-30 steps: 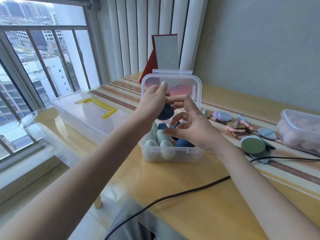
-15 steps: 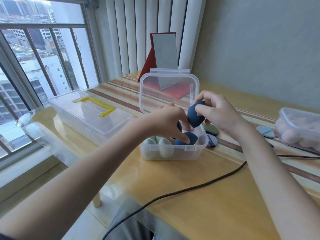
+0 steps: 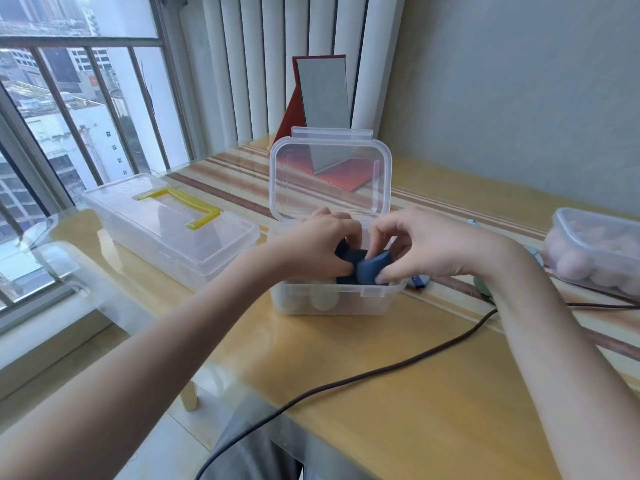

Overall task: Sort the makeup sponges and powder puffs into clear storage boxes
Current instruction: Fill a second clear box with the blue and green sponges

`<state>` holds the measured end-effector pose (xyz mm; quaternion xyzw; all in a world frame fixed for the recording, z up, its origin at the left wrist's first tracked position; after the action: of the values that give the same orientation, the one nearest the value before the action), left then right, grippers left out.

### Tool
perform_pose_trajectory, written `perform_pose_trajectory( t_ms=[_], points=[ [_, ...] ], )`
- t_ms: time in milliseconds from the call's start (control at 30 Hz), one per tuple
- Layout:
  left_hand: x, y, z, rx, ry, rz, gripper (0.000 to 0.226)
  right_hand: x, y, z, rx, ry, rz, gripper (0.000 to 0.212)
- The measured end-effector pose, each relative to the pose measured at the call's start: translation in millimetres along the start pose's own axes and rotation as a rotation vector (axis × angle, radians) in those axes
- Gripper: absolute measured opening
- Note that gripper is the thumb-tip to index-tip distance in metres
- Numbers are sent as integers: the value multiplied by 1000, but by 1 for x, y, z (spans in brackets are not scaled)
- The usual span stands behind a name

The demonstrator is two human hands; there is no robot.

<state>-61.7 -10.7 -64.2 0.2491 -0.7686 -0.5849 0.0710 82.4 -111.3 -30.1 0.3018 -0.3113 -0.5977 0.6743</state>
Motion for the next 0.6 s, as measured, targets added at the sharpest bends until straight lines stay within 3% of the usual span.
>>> perform_pose_trajectory(
  t_ms=[167,333,433,600],
  points=[
    [6,0,4,38,59,-74,21,-2,-6,5,100,-27,-8,27],
    [8,5,8,-14,78,-31,23,-7,-24,15,103,-33,-20,30],
    [11,7,13,2,97,5,31,-14,-35,18,101,-19,-102,27],
    [13,9,16,36,56,36,25,-17,-45,21,154,-17,-203,28]
  ],
)
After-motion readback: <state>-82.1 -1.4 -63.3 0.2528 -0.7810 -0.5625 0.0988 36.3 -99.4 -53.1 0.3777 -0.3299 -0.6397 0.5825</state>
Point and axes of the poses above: each hand's wrist, its own x-axis away from the middle knuckle, its own y-axis out of the back of the hand, z = x × y, the point moved 1 cm from there along -x, towards the middle knuckle, and after that the axes turned 4 degrees about y, right-handed, at the moved point
